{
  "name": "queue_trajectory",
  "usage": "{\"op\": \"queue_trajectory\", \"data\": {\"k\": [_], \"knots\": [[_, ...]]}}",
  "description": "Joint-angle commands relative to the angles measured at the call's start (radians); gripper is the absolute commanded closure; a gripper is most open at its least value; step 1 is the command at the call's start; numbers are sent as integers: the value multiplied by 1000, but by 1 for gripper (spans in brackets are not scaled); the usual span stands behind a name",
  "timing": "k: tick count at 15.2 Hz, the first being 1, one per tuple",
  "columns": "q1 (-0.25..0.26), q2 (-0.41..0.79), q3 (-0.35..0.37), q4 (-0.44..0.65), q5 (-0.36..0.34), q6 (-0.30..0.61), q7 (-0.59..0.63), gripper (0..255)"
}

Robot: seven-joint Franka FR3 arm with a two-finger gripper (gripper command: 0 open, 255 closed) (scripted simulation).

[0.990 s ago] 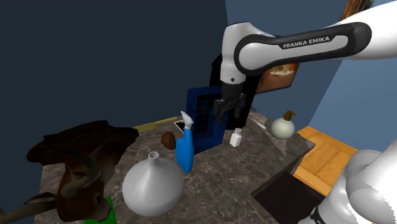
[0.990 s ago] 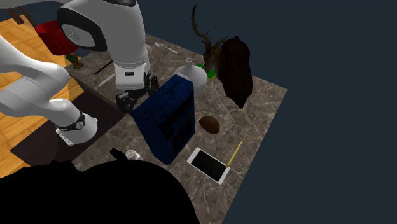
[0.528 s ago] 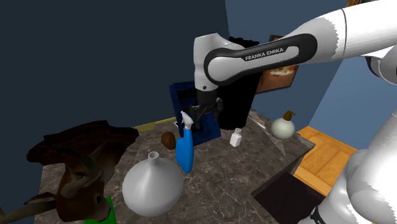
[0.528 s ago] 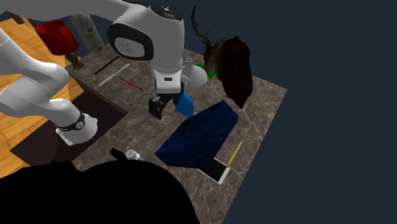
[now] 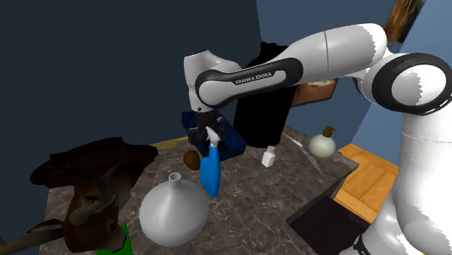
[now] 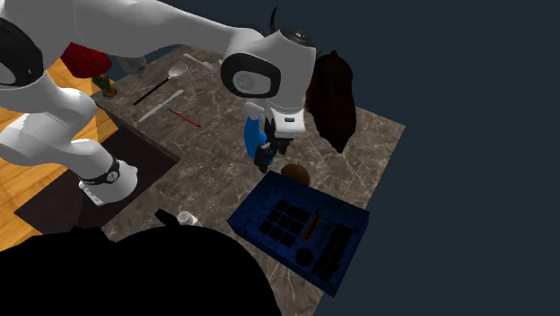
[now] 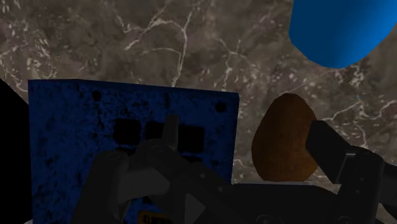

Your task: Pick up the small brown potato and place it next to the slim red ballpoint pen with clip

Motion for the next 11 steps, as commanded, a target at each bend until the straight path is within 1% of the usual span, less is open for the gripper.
{"op": "queue_trajectory", "data": {"k": [1, 4, 7, 11], "knots": [[27, 91, -4, 106, -31, -26, 23, 0], [74, 240, -16, 294, -72, -80, 42, 0], [129, 414, -35, 539, -106, -160, 44, 0], [117, 404, -37, 470, -108, -102, 51, 0]]}}
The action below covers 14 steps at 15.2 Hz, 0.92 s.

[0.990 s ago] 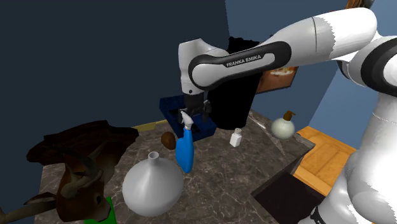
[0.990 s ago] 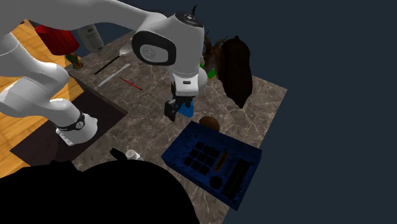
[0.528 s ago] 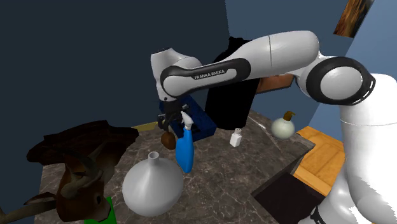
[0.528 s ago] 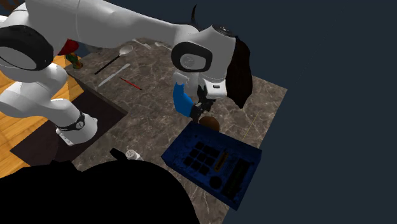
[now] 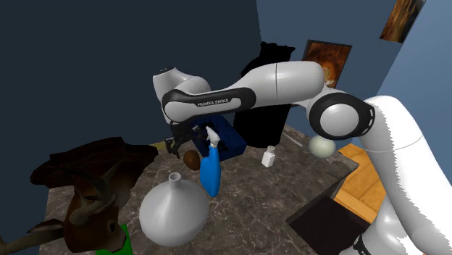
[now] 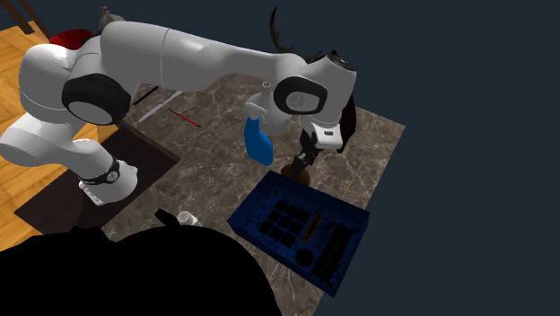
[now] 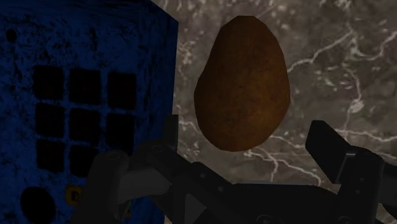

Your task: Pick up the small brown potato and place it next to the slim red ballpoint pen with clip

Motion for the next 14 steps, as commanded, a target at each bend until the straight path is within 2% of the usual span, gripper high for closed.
{"op": "queue_trajectory", "data": {"k": [1, 4, 12, 13, 14], "knots": [[-5, -1, -1, -33, -2, 32, 5, 0], [-12, -3, -2, -70, -4, 66, 9, 0], [-13, -3, -1, -70, -5, 66, 9, 0], [-13, 3, -1, -63, -6, 65, 8, 255], [-13, 4, -2, -61, -6, 64, 7, 255]]}}
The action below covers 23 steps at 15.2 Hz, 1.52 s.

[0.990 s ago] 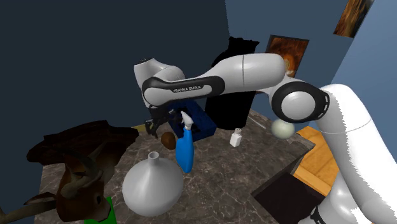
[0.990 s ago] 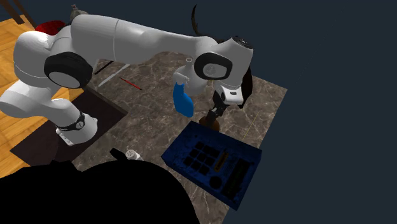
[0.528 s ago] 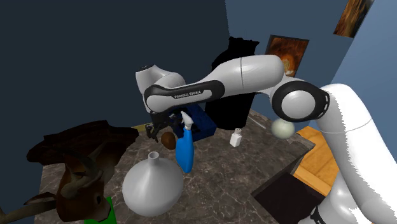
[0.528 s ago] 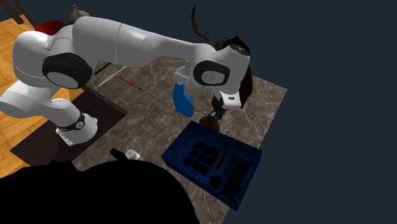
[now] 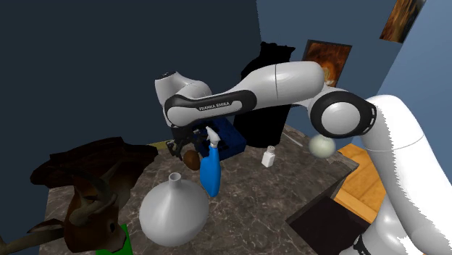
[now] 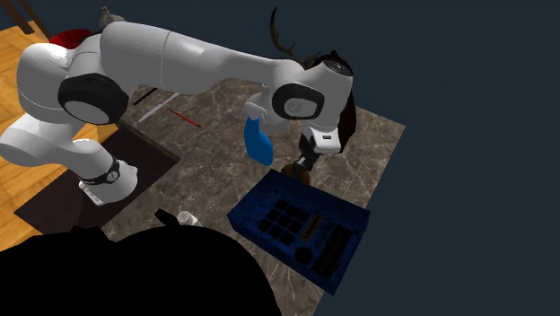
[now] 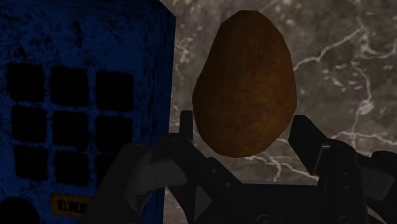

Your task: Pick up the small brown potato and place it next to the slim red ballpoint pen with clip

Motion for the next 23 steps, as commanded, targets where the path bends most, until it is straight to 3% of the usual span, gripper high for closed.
{"op": "queue_trajectory", "data": {"k": [1, 8, 23], "knots": [[-1, 11, -2, -12, 2, 2, 1, 255], [-3, 10, -1, -13, 2, 2, 0, 255], [11, -21, 4, 137, 13, -173, -37, 255]]}}
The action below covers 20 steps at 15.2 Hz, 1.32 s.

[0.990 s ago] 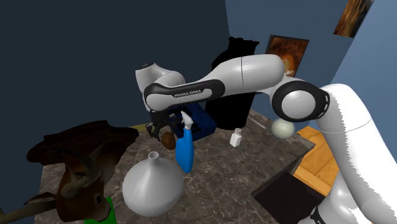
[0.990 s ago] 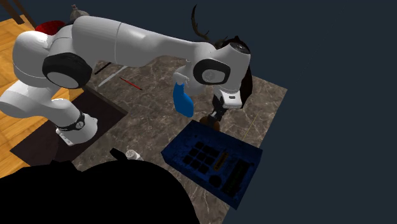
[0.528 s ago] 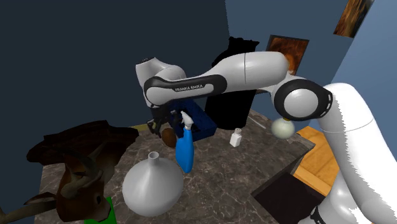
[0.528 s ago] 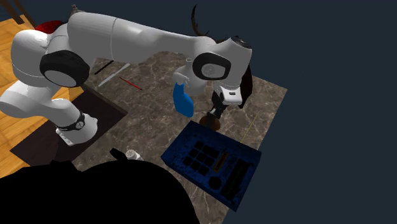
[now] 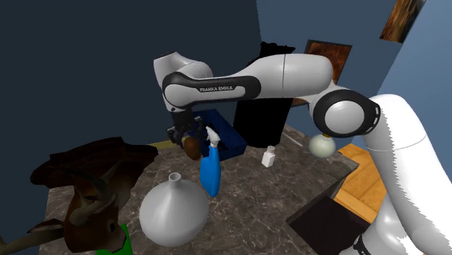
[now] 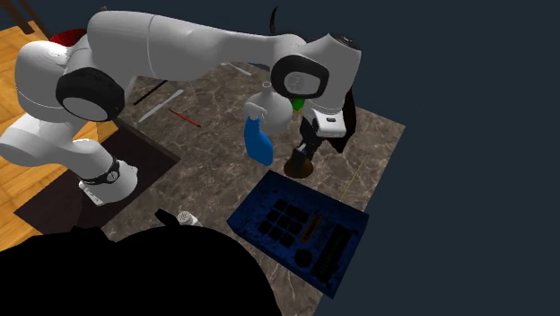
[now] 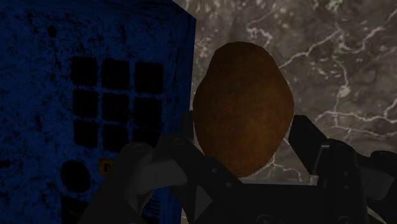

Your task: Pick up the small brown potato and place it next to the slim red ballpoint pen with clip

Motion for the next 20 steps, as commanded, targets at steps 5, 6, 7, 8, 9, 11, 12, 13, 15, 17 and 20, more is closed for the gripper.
{"op": "queue_trajectory", "data": {"k": [5, 6, 7, 8, 9, 11, 12, 13, 15, 17, 20], "knots": [[12, 4, -1, 93, 1, -86, -18, 255], [14, 7, -2, 112, 1, -101, -21, 255], [17, 11, -2, 132, 0, -117, -24, 255], [20, 16, -3, 153, 0, -133, -28, 255], [23, 21, -4, 176, -1, -150, -31, 255], [31, 35, -6, 227, -3, -186, -40, 255], [33, 38, -7, 239, -3, -194, -41, 255], [15, -47, 5, 94, 7, -138, -19, 255], [-7, -172, 23, -112, 26, -63, 13, 255], [-21, -274, 37, -271, 44, -9, 37, 255], [-32, -405, 53, -464, 73, 52, 65, 255]]}}
